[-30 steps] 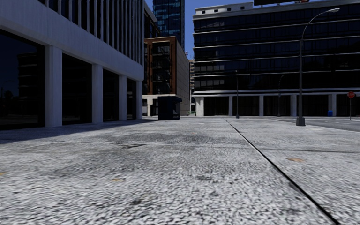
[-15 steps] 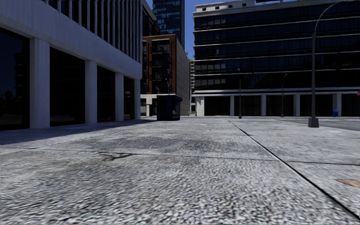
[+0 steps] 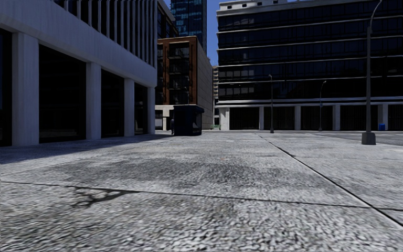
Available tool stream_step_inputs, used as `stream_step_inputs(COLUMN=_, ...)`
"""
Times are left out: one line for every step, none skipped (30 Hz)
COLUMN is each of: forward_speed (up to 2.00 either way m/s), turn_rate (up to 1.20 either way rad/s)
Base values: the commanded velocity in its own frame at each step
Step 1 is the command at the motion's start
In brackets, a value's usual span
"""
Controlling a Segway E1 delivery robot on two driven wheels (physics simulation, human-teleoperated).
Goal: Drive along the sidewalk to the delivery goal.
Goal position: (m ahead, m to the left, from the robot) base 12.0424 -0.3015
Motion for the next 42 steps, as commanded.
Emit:
stream_step_inputs(forward_speed=2.0, turn_rate=0.0)
stream_step_inputs(forward_speed=2.0, turn_rate=0.0)
stream_step_inputs(forward_speed=2.0, turn_rate=0.0)
stream_step_inputs(forward_speed=2.0, turn_rate=0.0)
stream_step_inputs(forward_speed=2.0, turn_rate=0.0)
stream_step_inputs(forward_speed=2.0, turn_rate=0.0)
stream_step_inputs(forward_speed=2.0, turn_rate=0.0)
stream_step_inputs(forward_speed=2.0, turn_rate=0.0)
stream_step_inputs(forward_speed=2.0, turn_rate=0.0)
stream_step_inputs(forward_speed=2.0, turn_rate=0.0)
stream_step_inputs(forward_speed=2.0, turn_rate=0.0)
stream_step_inputs(forward_speed=2.0, turn_rate=0.0)
stream_step_inputs(forward_speed=2.0, turn_rate=0.0)
stream_step_inputs(forward_speed=2.0, turn_rate=0.0)
stream_step_inputs(forward_speed=2.0, turn_rate=0.0)
stream_step_inputs(forward_speed=2.0, turn_rate=0.0)
stream_step_inputs(forward_speed=2.0, turn_rate=0.0)
stream_step_inputs(forward_speed=2.0, turn_rate=0.0)
stream_step_inputs(forward_speed=2.0, turn_rate=0.0)
stream_step_inputs(forward_speed=2.0, turn_rate=0.0)
stream_step_inputs(forward_speed=2.0, turn_rate=0.0)
stream_step_inputs(forward_speed=2.0, turn_rate=0.0)
stream_step_inputs(forward_speed=2.0, turn_rate=0.0)
stream_step_inputs(forward_speed=2.0, turn_rate=0.0)
stream_step_inputs(forward_speed=2.0, turn_rate=0.0)
stream_step_inputs(forward_speed=2.0, turn_rate=0.0)
stream_step_inputs(forward_speed=2.0, turn_rate=0.0)
stream_step_inputs(forward_speed=2.0, turn_rate=0.0)
stream_step_inputs(forward_speed=2.0, turn_rate=0.0)
stream_step_inputs(forward_speed=2.0, turn_rate=0.0)
stream_step_inputs(forward_speed=2.0, turn_rate=0.0)
stream_step_inputs(forward_speed=2.0, turn_rate=0.0)
stream_step_inputs(forward_speed=2.0, turn_rate=0.0)
stream_step_inputs(forward_speed=2.0, turn_rate=0.0)
stream_step_inputs(forward_speed=2.0, turn_rate=0.0)
stream_step_inputs(forward_speed=2.0, turn_rate=0.0)
stream_step_inputs(forward_speed=2.0, turn_rate=0.0)
stream_step_inputs(forward_speed=2.0, turn_rate=0.0)
stream_step_inputs(forward_speed=2.0, turn_rate=0.0)
stream_step_inputs(forward_speed=2.0, turn_rate=0.0)
stream_step_inputs(forward_speed=2.0, turn_rate=0.0)
stream_step_inputs(forward_speed=2.0, turn_rate=0.0)
